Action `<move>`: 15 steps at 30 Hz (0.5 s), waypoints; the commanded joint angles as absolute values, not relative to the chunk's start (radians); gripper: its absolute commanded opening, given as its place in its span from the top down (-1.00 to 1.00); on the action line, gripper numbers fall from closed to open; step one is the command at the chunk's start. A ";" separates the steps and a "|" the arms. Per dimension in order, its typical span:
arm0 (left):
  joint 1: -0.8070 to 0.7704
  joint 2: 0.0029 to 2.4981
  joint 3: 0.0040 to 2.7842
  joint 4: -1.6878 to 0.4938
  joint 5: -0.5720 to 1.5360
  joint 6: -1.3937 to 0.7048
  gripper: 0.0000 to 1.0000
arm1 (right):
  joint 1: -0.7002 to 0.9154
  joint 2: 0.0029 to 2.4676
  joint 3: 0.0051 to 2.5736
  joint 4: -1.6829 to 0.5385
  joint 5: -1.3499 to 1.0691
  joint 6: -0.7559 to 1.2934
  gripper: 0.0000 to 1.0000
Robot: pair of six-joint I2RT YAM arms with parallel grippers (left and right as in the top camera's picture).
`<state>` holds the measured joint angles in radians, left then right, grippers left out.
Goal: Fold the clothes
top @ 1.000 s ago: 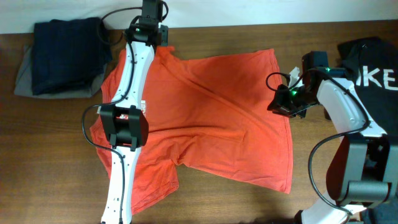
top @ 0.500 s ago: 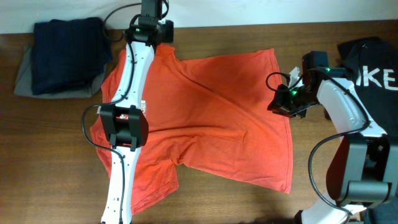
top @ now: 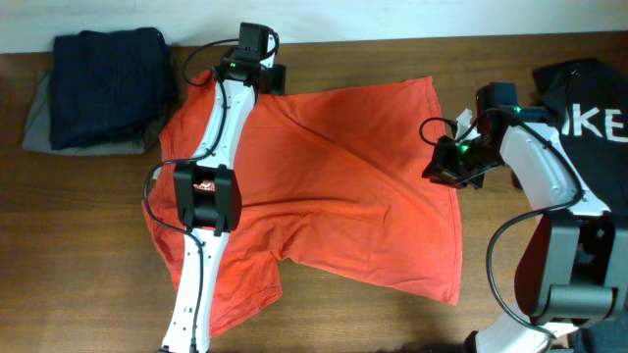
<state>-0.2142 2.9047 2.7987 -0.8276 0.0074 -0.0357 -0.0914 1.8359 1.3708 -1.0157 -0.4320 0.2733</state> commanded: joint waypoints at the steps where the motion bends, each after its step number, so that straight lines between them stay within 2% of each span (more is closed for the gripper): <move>1: -0.216 2.929 2.794 -0.848 -0.043 -0.004 -0.19 | -0.084 1.843 1.386 -1.016 -0.434 0.269 0.55; 4: -0.216 2.929 2.794 -0.850 -0.086 -0.004 -0.14 | -0.084 1.843 1.386 -1.015 -0.434 0.269 0.55; 5: -0.215 2.928 2.794 -0.850 -0.106 -0.004 0.07 | -0.084 1.843 1.386 -1.014 -0.434 0.269 0.55; 8: -0.215 2.928 2.797 -0.850 -0.131 -0.004 0.35 | -0.084 1.843 1.386 -1.014 -0.433 0.269 0.55; 13: -0.215 2.928 2.835 -0.850 -0.155 -0.004 0.56 | -0.084 1.843 1.386 -1.014 -0.424 0.269 0.55; 15: -0.215 2.928 2.870 -0.850 -0.155 -0.004 0.74 | -0.084 1.843 1.386 -1.015 -0.407 0.269 0.55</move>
